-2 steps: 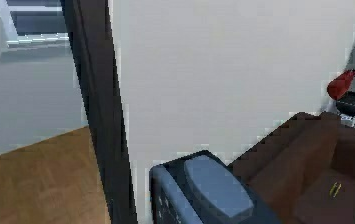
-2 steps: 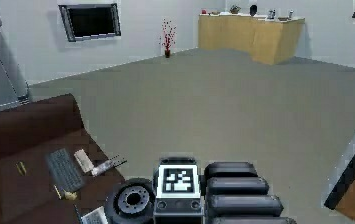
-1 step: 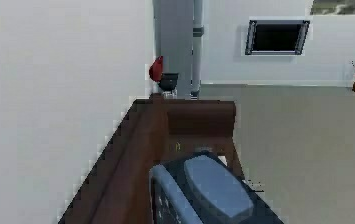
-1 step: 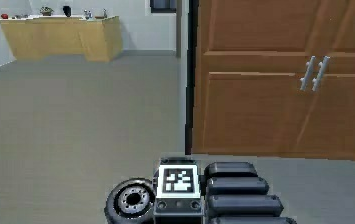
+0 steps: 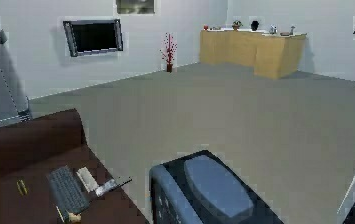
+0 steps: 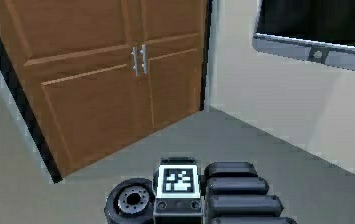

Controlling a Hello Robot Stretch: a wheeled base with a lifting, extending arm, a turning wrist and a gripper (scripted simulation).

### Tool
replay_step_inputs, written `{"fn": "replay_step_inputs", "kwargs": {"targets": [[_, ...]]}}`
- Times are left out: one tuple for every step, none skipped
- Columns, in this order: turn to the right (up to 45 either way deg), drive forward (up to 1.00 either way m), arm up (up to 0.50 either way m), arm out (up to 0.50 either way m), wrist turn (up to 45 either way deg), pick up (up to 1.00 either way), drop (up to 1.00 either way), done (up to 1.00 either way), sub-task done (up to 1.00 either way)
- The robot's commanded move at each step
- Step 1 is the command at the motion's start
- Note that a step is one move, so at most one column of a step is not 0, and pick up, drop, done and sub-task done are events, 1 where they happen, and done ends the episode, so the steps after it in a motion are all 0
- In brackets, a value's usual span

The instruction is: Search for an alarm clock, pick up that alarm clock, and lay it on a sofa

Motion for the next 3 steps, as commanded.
{"fn": "replay_step_inputs", "kwargs": {"targets": [[15.0,0.0,0.0,0.0,0.0,0.0,0.0,0.0,0.0],[-45.0,0.0,0.0,0.0,0.0,0.0,0.0,0.0,0.0],[-45.0,0.0,0.0,0.0,0.0,0.0,0.0,0.0,0.0]]}}
